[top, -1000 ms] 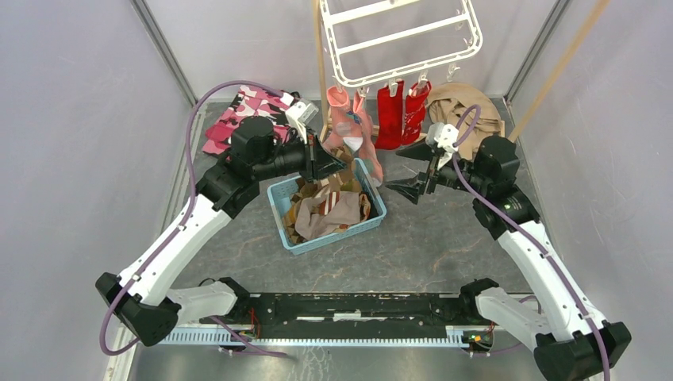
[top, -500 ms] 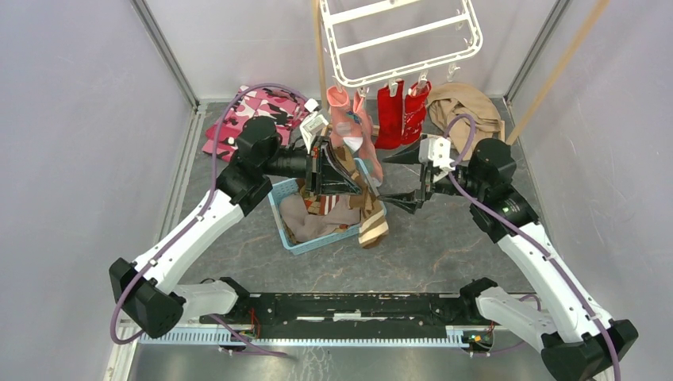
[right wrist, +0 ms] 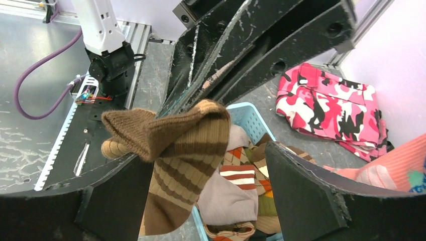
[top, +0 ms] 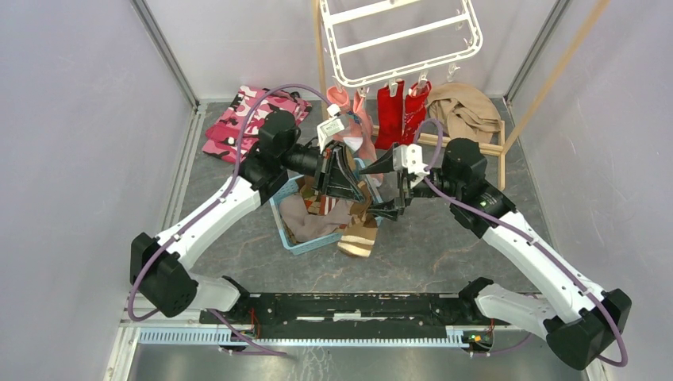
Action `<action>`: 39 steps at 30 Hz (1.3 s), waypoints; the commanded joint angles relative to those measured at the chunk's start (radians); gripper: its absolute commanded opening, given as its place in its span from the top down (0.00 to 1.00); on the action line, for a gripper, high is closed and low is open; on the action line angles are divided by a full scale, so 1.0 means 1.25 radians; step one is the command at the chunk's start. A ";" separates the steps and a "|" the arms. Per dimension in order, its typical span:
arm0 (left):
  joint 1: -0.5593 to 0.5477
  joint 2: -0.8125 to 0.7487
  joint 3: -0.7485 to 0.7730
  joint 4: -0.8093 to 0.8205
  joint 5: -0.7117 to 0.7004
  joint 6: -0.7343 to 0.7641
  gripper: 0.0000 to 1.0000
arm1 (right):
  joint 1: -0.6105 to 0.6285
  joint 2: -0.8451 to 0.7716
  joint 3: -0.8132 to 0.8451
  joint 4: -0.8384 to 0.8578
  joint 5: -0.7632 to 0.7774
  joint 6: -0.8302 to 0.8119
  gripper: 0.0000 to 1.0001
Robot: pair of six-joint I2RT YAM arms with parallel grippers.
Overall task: Clip the socks to the hanger
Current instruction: Pick up the sock from the bin.
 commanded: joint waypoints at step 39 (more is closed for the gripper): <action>0.085 -0.359 -0.323 0.313 -0.408 0.103 0.13 | 0.000 0.026 0.017 -0.031 0.077 0.042 1.00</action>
